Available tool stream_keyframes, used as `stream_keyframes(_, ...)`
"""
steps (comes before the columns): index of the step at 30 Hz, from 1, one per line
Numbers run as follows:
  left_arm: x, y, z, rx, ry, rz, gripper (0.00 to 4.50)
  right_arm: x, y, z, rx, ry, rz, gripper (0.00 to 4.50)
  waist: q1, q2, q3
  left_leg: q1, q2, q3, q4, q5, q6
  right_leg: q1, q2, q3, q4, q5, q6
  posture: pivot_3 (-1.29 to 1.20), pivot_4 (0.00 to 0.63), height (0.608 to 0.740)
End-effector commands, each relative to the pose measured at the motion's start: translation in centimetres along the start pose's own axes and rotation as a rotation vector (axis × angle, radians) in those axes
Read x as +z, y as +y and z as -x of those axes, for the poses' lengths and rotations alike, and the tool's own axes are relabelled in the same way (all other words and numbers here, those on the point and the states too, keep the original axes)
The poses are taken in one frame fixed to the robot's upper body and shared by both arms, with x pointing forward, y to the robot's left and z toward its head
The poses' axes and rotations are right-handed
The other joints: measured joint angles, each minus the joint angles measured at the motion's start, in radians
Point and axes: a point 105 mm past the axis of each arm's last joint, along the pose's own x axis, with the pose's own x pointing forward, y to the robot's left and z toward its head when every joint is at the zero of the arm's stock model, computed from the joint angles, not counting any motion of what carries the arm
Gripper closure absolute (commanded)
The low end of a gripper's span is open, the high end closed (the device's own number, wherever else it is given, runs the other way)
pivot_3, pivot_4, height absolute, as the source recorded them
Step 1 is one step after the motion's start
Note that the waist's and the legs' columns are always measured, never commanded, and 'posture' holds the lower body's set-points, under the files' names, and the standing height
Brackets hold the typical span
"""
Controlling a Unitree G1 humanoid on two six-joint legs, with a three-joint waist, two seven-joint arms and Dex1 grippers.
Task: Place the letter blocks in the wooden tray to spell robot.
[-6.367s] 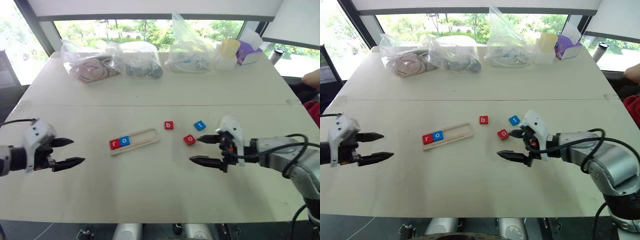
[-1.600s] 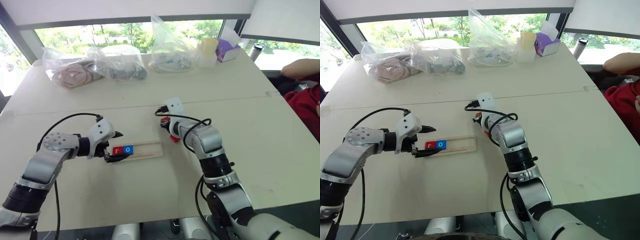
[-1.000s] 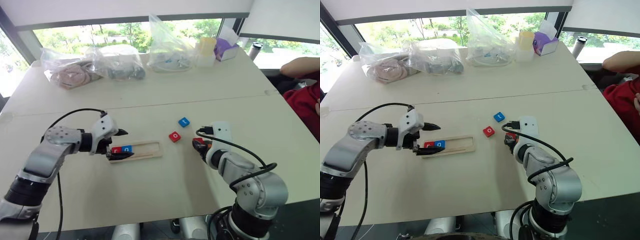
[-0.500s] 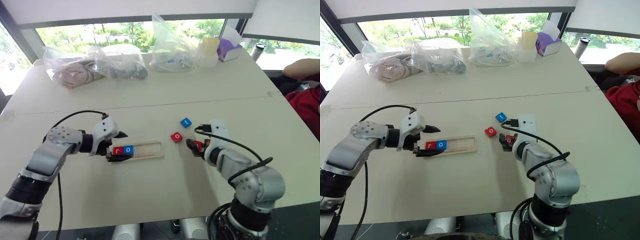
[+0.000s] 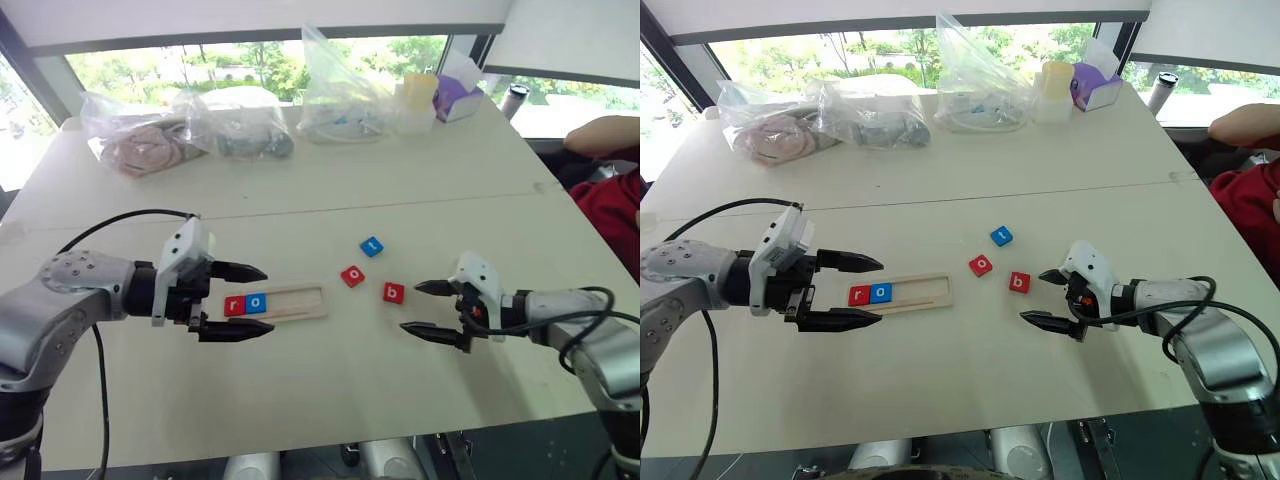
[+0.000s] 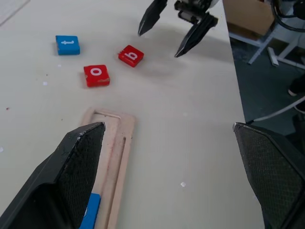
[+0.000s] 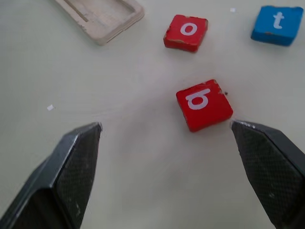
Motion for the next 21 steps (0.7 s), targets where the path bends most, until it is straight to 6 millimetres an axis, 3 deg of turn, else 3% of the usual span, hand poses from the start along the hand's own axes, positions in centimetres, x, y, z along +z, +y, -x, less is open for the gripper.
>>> stream_keyframes(1,0.7,0.0,0.3,0.035,-0.004,-0.028,0.00,0.4,-1.0,-0.4,0.007,-0.028,0.079,0.06,0.002,0.000,0.000,0.000,0.000,0.000,0.001,0.000,0.000,0.000,0.000,0.000,0.000,0.000,0.000,0.00,0.150,0.740)
stream_keyframes(10,-0.3,0.7,1.0,0.099,0.015,0.008,0.00,-0.7,-2.5,-2.5,0.032,-0.030,0.128,0.06,0.003,0.000,0.000,0.000,0.000,-0.001,0.002,0.000,0.000,0.001,0.000,0.000,0.000,0.001,0.000,0.00,0.150,0.740)
stream_keyframes(13,-0.5,0.9,1.0,0.118,0.020,0.012,0.00,-0.7,-2.5,-3.0,0.037,-0.029,0.159,0.90,0.004,0.000,0.000,0.000,0.000,-0.001,0.002,0.000,0.000,0.001,0.000,0.000,0.001,0.001,-0.001,0.00,0.150,0.740)
stream_keyframes(18,-0.9,1.5,1.4,0.185,0.014,0.029,0.00,-0.4,-2.1,-3.2,0.043,-0.038,0.160,3.36,0.006,0.000,0.000,0.000,0.000,-0.002,0.002,0.000,0.000,0.001,0.000,0.000,0.002,0.001,-0.001,0.00,0.150,0.740)
stream_keyframes(21,-1.3,1.5,2.0,0.204,0.037,0.038,0.00,1.2,-2.2,-3.3,0.028,-0.074,0.182,3.34,0.004,0.000,0.000,0.000,0.000,-0.002,0.002,0.000,-0.001,0.001,0.000,0.000,0.002,0.003,-0.004,0.00,0.150,0.740)
